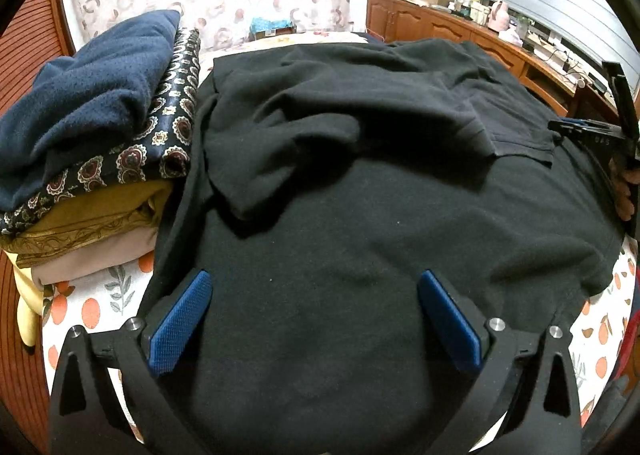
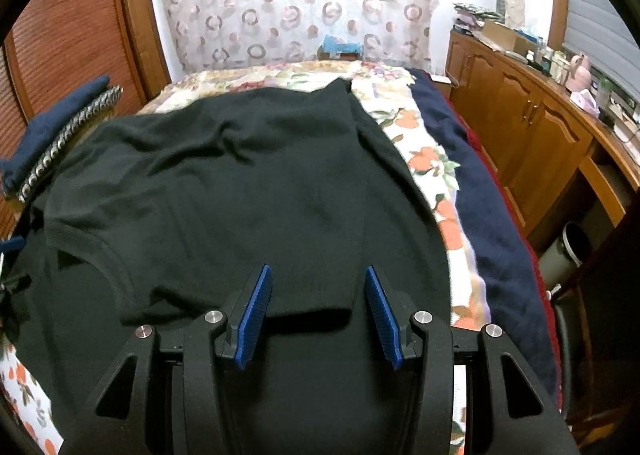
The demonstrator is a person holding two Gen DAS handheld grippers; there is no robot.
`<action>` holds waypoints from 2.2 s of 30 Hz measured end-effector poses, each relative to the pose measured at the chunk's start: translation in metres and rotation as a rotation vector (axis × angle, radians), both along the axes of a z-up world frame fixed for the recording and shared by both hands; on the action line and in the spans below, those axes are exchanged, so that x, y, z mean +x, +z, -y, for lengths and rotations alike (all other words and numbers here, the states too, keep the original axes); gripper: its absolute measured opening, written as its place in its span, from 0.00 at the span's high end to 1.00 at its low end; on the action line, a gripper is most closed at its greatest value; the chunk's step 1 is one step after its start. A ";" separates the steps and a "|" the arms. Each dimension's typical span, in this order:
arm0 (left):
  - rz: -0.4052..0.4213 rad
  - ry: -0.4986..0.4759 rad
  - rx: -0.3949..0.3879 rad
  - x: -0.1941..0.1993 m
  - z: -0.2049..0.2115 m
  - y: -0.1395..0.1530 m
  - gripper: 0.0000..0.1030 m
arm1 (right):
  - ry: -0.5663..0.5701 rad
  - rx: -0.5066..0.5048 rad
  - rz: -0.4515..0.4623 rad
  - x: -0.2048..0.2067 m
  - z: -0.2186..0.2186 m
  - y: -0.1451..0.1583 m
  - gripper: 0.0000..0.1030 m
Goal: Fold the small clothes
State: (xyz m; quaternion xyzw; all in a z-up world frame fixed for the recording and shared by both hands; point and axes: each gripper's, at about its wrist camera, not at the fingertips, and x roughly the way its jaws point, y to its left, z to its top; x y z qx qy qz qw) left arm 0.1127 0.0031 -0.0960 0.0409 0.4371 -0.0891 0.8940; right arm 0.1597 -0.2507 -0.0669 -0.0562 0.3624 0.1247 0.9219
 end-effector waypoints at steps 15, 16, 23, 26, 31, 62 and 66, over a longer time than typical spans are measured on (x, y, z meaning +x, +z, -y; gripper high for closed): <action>0.096 0.093 -0.114 0.006 -0.032 0.035 0.33 | 0.007 -0.030 0.005 -0.002 0.000 0.003 0.50; 0.088 0.106 -0.119 0.009 -0.036 0.036 0.39 | 0.007 -0.030 0.005 -0.002 0.000 0.003 0.50; 0.021 0.112 -0.125 0.026 -0.037 0.020 0.62 | 0.006 -0.030 0.005 -0.002 0.001 0.003 0.50; 0.007 0.117 -0.101 0.032 -0.033 0.014 0.62 | 0.006 -0.030 0.005 -0.002 0.001 0.003 0.50; 0.044 0.110 -0.140 0.035 -0.033 0.017 0.81 | 0.005 -0.030 0.005 -0.002 0.001 0.003 0.50; 0.282 0.091 -0.245 -0.069 -0.070 0.093 0.93 | 0.124 0.166 0.187 -0.144 0.054 0.073 0.92; 0.265 0.098 -0.220 -0.081 -0.070 0.085 0.93 | 0.113 0.183 0.159 -0.159 0.064 0.066 0.92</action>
